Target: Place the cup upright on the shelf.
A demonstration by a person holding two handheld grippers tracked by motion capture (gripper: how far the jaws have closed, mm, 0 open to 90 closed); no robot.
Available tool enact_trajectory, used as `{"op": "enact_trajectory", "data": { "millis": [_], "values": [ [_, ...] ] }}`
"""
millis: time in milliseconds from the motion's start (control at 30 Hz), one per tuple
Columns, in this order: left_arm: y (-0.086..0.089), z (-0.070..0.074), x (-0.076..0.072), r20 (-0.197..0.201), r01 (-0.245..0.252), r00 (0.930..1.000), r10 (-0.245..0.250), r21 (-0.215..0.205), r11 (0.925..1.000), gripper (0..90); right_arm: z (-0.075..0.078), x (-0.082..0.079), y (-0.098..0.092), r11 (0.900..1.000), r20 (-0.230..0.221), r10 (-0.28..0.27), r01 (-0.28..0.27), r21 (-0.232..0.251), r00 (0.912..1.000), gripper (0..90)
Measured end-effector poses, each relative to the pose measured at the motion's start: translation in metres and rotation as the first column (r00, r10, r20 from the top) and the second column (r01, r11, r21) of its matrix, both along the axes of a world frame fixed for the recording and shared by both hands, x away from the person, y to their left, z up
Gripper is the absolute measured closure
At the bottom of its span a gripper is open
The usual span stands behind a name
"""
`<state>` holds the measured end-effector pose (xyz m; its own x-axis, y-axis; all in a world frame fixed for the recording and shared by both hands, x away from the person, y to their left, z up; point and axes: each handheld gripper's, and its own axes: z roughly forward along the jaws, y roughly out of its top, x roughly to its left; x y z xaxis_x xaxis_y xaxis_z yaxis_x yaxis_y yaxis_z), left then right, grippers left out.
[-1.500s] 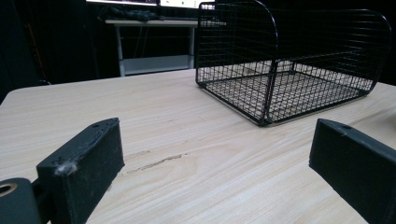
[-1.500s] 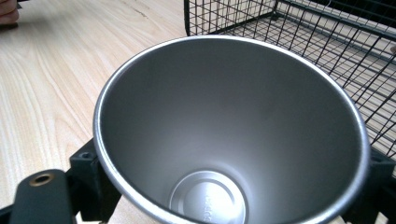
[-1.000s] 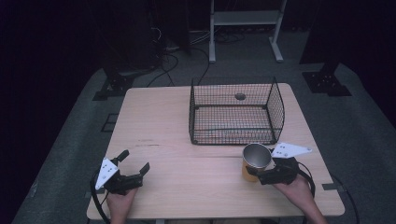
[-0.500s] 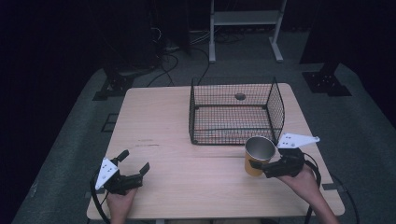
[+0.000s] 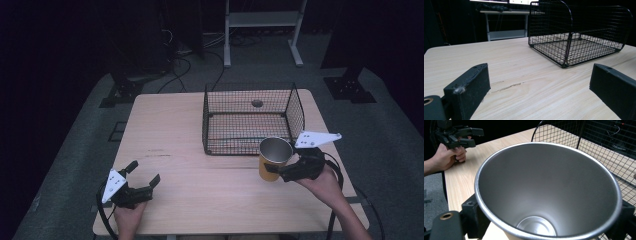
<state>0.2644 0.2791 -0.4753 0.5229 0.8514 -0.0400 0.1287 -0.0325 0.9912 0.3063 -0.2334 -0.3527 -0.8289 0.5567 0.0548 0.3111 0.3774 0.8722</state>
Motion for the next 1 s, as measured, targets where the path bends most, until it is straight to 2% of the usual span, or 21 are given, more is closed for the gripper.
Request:
{"op": "enact_trajectory", "data": {
  "millis": [200, 800, 1000],
  "values": [
    [0.0, 0.0, 0.0, 0.0, 0.0, 1.0, 0.0, 0.0, 1.0, 2.4, 0.01, 0.007, -0.001, 1.0, -0.005, 0.009, -0.008, 0.024, 0.9999, 13.2],
    [0.0, 0.0, 0.0, 0.002, 0.002, 1.0, -0.002, -0.003, 1.0, 2.3, 0.041, 0.033, 0.015, 1.0, 0.014, 0.029, -0.029, -0.009, 0.9995, 13.2],
    [0.0, 0.0, 0.0, 0.002, 0.003, 1.0, -0.002, -0.003, 1.0, 2.4, 0.05, 0.043, 0.019, 0.999, 0.012, 0.035, -0.035, -0.007, 0.9993, 13.2]
  ]
}}
